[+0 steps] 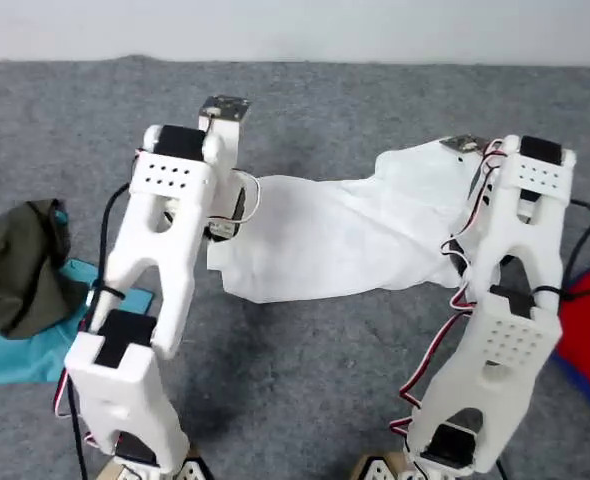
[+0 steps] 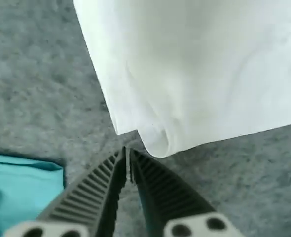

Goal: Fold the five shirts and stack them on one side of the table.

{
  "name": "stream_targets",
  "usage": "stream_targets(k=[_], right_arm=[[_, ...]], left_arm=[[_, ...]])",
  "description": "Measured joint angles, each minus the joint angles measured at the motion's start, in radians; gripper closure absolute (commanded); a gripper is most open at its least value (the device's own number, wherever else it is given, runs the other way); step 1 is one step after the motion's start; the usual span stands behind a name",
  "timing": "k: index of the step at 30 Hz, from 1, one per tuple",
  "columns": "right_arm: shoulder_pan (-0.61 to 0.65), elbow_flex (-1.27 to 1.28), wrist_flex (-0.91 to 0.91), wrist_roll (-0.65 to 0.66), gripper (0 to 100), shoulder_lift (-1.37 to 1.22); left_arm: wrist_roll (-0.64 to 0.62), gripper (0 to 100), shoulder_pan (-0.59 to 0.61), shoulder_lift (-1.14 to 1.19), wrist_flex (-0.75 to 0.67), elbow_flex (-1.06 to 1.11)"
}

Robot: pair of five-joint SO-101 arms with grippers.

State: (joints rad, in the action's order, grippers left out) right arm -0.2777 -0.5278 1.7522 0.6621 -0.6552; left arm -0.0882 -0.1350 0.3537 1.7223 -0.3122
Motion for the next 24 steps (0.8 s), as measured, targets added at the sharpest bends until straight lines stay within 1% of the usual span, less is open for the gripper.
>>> stream_targets(k=[4,9,13,18,21,24], right_arm=[[0.000,-0.003,0.000,0.000,72.5,0.000],[0.000,-0.005,0.000,0.000,72.5,0.000],[0.000,-0.005,0.000,0.000,72.5,0.000],[0.000,-0.005,0.000,0.000,72.5,0.000],[0.000,-0.005,0.000,0.000,72.5,0.000],[0.000,-0.005,0.000,0.000,72.4,0.000]], left_arm=[[-0.002,98,-0.026,0.021,0.000,0.000],[-0.006,98,-0.080,0.153,0.000,0.000],[-0.006,98,-0.083,0.236,0.000,0.000],[-0.006,98,-0.083,0.250,0.000,0.000],[-0.006,93,-0.083,0.249,0.000,0.000],[-0.008,83,-0.083,0.224,0.000,0.000]])
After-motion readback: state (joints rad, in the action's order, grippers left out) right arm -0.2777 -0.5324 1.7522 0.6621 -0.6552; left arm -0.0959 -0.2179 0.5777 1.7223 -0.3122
